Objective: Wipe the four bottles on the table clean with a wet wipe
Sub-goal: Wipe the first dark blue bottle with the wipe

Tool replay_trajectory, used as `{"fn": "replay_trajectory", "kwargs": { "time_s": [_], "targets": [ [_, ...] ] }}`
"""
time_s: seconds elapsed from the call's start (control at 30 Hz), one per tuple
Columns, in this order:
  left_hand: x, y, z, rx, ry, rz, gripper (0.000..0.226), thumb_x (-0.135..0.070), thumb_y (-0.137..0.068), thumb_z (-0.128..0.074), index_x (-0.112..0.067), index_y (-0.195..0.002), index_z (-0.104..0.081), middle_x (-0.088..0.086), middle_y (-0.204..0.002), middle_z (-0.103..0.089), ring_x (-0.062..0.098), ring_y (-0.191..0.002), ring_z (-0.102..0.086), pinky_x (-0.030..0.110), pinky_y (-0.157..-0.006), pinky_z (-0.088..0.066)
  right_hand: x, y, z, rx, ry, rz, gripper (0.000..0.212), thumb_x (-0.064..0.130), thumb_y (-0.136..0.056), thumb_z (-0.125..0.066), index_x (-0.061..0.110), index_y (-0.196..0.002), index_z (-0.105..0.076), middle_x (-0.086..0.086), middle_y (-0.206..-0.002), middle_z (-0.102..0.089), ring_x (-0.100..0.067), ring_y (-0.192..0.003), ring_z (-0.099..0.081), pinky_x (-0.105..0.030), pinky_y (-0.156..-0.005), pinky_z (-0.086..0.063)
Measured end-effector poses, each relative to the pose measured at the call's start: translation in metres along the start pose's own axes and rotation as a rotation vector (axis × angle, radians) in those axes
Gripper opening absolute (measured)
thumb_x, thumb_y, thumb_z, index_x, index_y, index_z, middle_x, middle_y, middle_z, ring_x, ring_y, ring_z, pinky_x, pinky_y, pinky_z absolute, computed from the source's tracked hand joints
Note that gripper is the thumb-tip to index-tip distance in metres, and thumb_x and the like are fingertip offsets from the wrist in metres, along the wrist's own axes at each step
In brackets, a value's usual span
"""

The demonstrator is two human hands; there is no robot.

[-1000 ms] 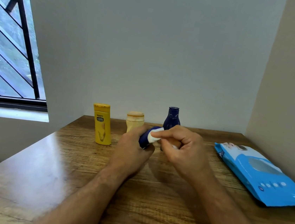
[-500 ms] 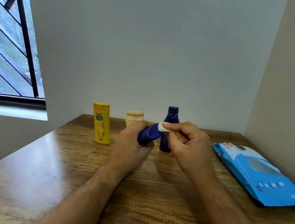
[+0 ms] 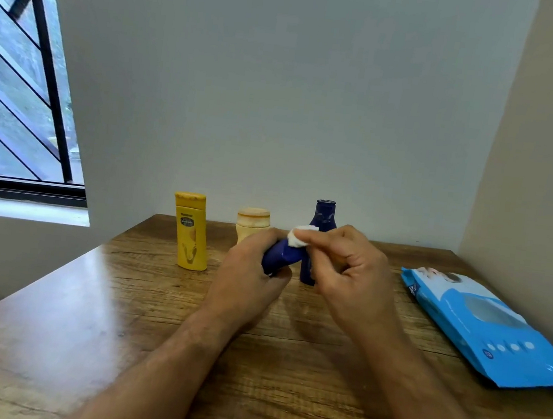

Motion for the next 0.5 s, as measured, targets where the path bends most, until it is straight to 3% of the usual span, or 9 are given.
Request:
{"fn": "replay_trajectory", "kwargs": {
  "time_s": [0.1,0.23,0.37,0.5],
  "targets": [
    [0.002,-0.001,0.003,-0.027,0.04,0.011,0.05,-0.01,-0.081,-0.075,-0.045,-0.114,-0.059,-0.019,-0.1,-0.064,0.005,-0.093,-0.062,0.033,-0.084,-0.056,0.005,0.002,-0.002,0.071,-0.067,0.069,0.026,0.005,-0.085,-0.064,0.018,-0.104,-0.077,0.012,-0.087,-0.061,-0.008,-0.073,-0.058,-0.01,-0.063,-0.042],
    [-0.007,0.001,0.004,0.017,0.12,0.023,0.053,-0.009,-0.081,-0.075,-0.053,-0.103,-0.058,-0.018,-0.09,-0.07,0.003,-0.088,-0.065,0.018,-0.078,-0.054,-0.001,-0.003,0.005,-0.005,-0.043,0.014,0.027,0.002,-0.086,-0.066,0.023,-0.099,-0.076,0.01,-0.086,-0.062,-0.009,-0.077,-0.059,-0.014,-0.063,-0.048],
    [-0.008,0.002,0.006,0.071,0.272,0.054,0.021,-0.017,-0.071,-0.075,-0.027,-0.089,-0.072,0.0,-0.081,-0.073,0.02,-0.074,-0.069,0.047,-0.073,-0.059,-0.002,-0.002,0.006,-0.013,-0.085,-0.05,0.03,0.001,-0.088,-0.064,0.026,-0.101,-0.074,0.018,-0.087,-0.063,-0.004,-0.082,-0.063,-0.013,-0.064,-0.051],
    [-0.009,0.004,0.006,0.11,0.37,0.038,0.028,-0.03,-0.062,-0.073,-0.024,-0.09,-0.071,0.006,-0.08,-0.073,0.028,-0.074,-0.07,0.054,-0.072,-0.058,-0.002,-0.002,0.008,0.021,-0.198,-0.073,0.029,-0.009,-0.086,-0.062,0.015,-0.092,-0.078,0.021,-0.079,-0.066,-0.003,-0.07,-0.064,-0.011,-0.058,-0.047]
  ]
}}
Point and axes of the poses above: each hand's wrist, its own y-axis away from the middle knuckle, its own z-axis out of the back of the hand, x = y × z, the point moved 2 cm from there along -y, towards the middle knuckle
